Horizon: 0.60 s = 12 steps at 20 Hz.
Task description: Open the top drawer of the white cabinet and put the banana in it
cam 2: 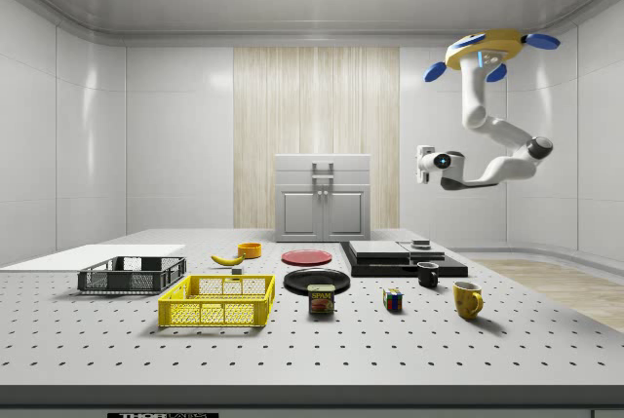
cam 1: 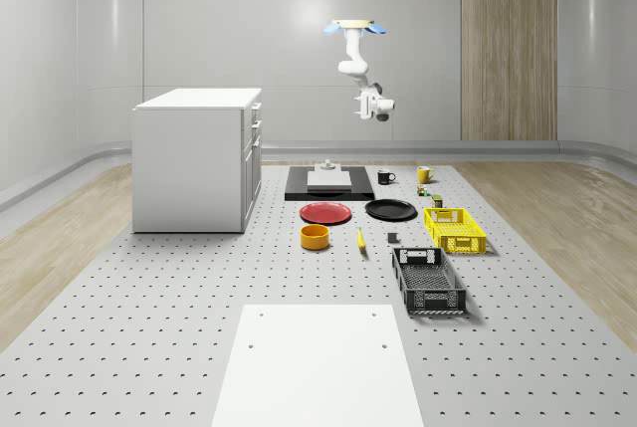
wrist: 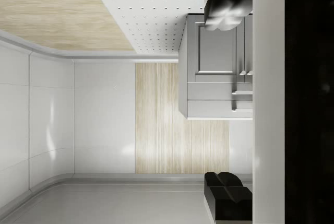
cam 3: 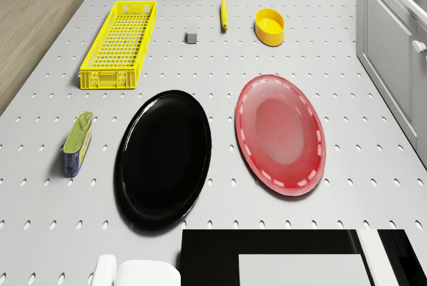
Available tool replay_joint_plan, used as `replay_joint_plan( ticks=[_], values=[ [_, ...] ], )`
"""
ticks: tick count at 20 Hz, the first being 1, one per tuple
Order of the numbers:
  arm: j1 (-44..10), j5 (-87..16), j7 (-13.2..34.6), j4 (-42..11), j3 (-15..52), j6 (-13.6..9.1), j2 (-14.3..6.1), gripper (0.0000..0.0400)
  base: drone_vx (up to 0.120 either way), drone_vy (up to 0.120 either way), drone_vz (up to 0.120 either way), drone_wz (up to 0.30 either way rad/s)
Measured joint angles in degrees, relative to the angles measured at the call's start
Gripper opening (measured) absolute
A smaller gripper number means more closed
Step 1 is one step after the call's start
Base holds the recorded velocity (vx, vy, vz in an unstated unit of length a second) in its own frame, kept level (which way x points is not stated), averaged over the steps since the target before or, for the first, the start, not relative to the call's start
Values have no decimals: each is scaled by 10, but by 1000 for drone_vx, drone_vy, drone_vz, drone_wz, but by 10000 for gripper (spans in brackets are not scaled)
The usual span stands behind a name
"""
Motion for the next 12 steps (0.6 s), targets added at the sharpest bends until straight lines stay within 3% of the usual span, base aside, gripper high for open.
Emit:
replay_joint_plan(
  ticks=[2, 12],
  values=[
    [5, -3, 3, -1, -2, 5, -5, 400, 120, 0, 0, 0],
    [29, -20, 17, -3, -11, 26, -27, 400, 120, -120, 0, 0]
  ],
)
